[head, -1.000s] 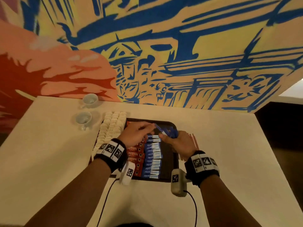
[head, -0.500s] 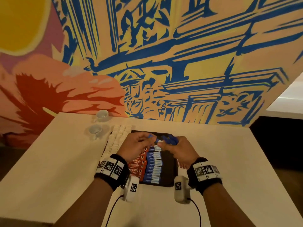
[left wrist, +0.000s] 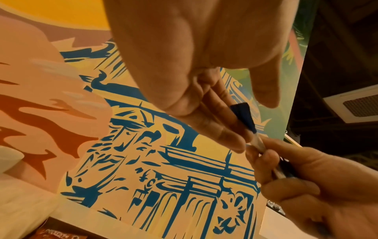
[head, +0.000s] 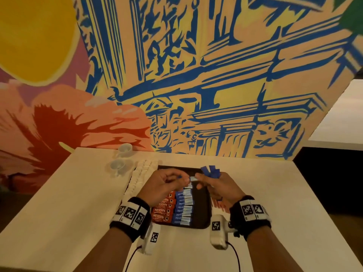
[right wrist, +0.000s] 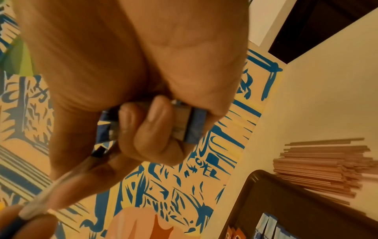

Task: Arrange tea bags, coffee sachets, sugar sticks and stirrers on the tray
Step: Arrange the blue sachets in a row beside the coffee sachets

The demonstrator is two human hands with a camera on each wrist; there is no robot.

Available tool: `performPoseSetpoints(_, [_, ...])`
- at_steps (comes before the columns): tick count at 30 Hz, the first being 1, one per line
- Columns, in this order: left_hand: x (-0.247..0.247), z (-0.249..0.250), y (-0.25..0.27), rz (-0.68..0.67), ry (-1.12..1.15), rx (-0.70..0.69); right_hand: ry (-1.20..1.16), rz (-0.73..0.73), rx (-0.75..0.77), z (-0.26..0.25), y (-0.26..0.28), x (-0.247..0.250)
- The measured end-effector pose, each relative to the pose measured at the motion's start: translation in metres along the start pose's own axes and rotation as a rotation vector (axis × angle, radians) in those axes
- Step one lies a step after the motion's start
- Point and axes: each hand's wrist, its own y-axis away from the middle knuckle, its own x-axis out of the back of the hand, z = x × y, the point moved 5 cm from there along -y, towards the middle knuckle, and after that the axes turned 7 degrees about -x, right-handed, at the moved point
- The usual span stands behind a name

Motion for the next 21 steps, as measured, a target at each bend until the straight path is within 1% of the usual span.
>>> performPoseSetpoints(2, [-0.002,-0.003,0.002,-0.028,-0.014,-0.005,-0.001,0.003,0.021,0.001,0.002,0.002])
performPoseSetpoints(4, [-0.001,-0.005,0.001,-0.019,-0.024,0.001,0.006,0.018,0.041,0.003,0.001,0.005])
performPoseSetpoints(7, [0.007,-0.007,-0.001,0.076,0.017,0.032,0.001,0.044,0.065,0.002,0.000,0.008])
performPoseSetpoints(10, [0.031,-0.011,-0.004,0.231,0.060,0.046,0.013,0.073,0.102,0.000,-0.002,0.013])
performPoseSetpoints(11, [0.039,-0.013,-0.004,0.265,0.058,0.052,0.020,0.086,0.112,0.001,-0.004,0.016])
performPoseSetpoints(12, [0.046,-0.014,-0.005,0.270,0.022,0.048,0.023,0.104,0.114,0.003,-0.007,0.018])
performPoseSetpoints(14, [0.049,-0.015,-0.007,0.211,-0.193,-0.005,0.049,0.136,0.109,0.008,-0.015,0.018])
performPoseSetpoints(16, [0.039,-0.018,-0.010,0.088,-0.429,-0.050,0.063,0.135,0.090,0.015,-0.026,0.013])
performPoseSetpoints(17, [0.031,-0.021,-0.012,0.022,-0.508,-0.055,0.060,0.122,0.086,0.018,-0.032,0.009])
performPoseSetpoints(19, [0.016,-0.025,-0.018,-0.072,-0.593,-0.072,0.057,0.097,0.061,0.024,-0.044,0.003])
performPoseSetpoints(21, [0.011,-0.027,-0.026,-0.100,-0.604,-0.071,0.064,0.075,0.044,0.026,-0.054,-0.001])
